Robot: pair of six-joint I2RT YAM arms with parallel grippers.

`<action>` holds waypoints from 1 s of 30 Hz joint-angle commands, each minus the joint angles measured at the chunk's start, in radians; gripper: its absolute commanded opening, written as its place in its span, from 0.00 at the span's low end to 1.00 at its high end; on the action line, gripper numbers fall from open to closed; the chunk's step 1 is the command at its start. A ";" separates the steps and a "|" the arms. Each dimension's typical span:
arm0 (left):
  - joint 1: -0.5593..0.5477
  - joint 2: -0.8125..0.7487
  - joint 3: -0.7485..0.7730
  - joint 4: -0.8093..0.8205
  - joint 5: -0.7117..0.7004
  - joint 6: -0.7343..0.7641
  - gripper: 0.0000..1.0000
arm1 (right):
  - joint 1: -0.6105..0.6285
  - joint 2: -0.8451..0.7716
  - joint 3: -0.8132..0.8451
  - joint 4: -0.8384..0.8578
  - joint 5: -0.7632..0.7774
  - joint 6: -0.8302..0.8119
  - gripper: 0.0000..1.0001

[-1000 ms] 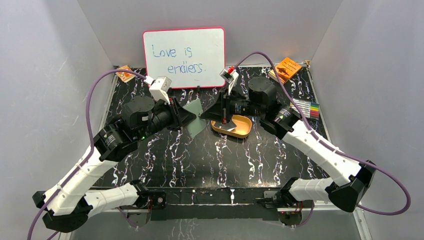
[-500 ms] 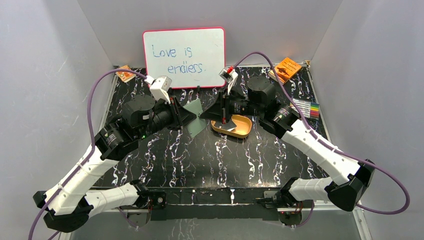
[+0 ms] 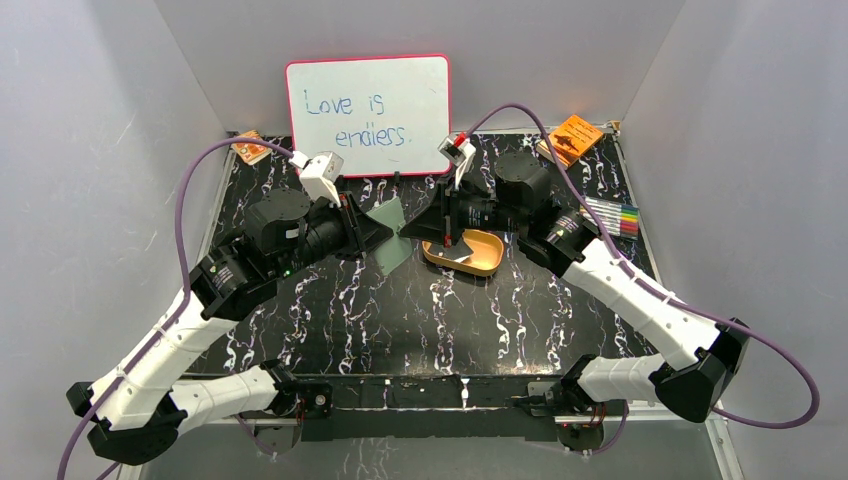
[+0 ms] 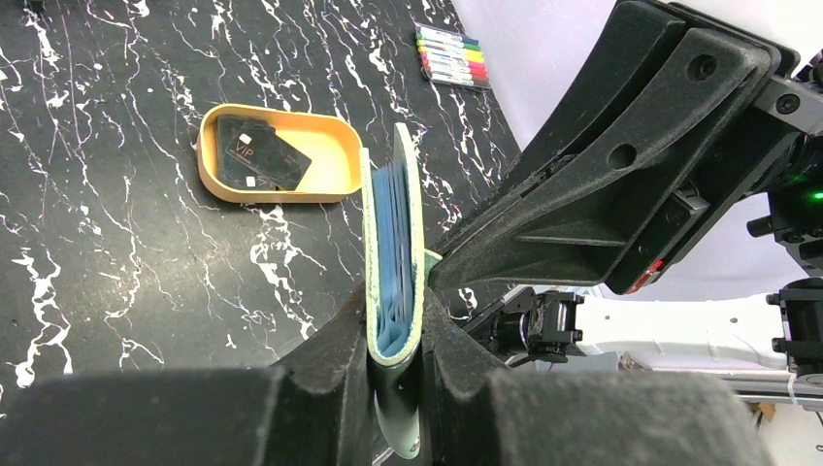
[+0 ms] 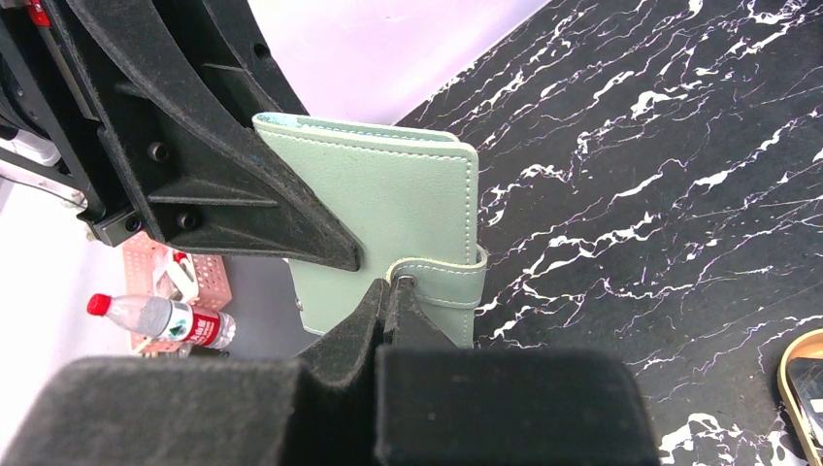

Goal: Put the credit cards into the card holder
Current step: Close the card holder.

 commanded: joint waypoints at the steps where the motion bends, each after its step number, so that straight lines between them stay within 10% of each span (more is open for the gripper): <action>1: -0.022 0.002 0.046 0.178 0.179 -0.051 0.00 | 0.029 0.032 0.030 0.060 -0.025 0.025 0.00; 30: -0.021 -0.005 0.048 0.252 0.255 -0.113 0.00 | 0.030 0.061 0.027 0.080 -0.063 0.070 0.00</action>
